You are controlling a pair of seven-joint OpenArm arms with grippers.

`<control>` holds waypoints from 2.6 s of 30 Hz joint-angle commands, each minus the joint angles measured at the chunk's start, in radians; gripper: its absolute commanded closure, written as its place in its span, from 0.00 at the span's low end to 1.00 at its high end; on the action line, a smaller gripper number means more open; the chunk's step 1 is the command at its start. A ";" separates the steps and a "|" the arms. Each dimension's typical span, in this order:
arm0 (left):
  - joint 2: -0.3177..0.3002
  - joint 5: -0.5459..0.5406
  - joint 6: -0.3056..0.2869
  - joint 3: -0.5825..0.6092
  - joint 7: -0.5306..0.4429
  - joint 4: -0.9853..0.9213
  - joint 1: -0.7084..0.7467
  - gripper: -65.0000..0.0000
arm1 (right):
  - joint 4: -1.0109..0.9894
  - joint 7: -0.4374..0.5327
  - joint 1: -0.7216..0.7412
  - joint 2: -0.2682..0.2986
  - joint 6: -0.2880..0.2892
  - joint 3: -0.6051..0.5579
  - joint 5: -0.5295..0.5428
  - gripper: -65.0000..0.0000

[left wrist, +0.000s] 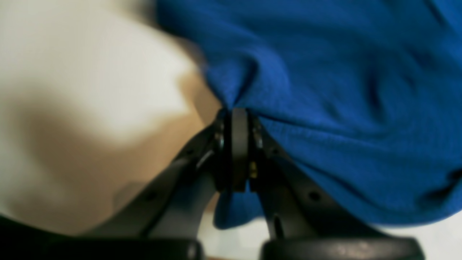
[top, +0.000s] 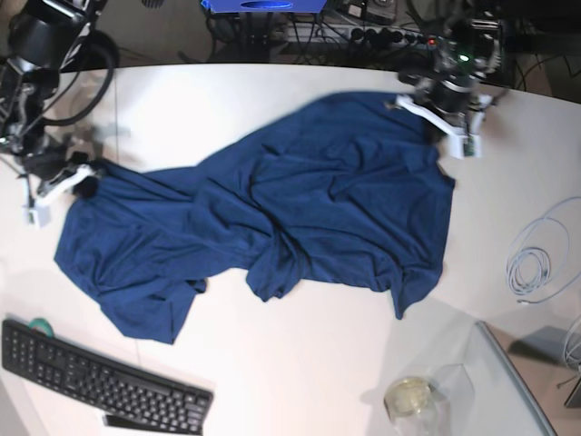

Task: Layout the t-shirt on the table in an organized manner, then fold the t-shirt properly
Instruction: 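Grasp the shirt edge corners with both grippers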

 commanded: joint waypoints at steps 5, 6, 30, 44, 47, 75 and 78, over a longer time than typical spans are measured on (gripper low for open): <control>-0.032 0.002 -0.004 -0.077 0.118 0.094 -0.018 1.00 | 0.216 -0.120 -0.036 0.001 0.010 -0.009 0.017 1.00; -0.032 0.002 -0.004 -0.079 0.122 0.091 -0.021 1.00 | 0.247 -0.134 -0.043 -0.001 0.010 -0.009 0.017 1.00; -0.011 0.002 0.001 0.081 0.130 -0.113 -0.234 0.34 | 0.302 -0.175 -0.115 -0.002 0.010 -0.010 0.017 1.00; 0.023 -0.012 -0.005 -0.228 0.081 0.072 -0.006 0.22 | 0.302 -0.175 -0.117 -0.001 0.011 -0.010 0.017 1.00; 0.027 -0.080 -0.007 -0.269 -0.057 -0.040 0.010 0.22 | 0.302 -0.175 -0.117 -0.001 0.011 -0.010 0.017 1.00; 0.009 -0.491 -0.368 -0.277 -0.185 -0.268 -0.059 0.22 | 0.287 -0.175 -0.117 -0.001 0.011 -0.010 0.012 1.00; 0.009 -0.495 -0.412 -0.277 -0.181 -0.314 -0.087 0.22 | 0.250 -0.174 -0.111 0.005 0.011 -0.012 0.012 1.00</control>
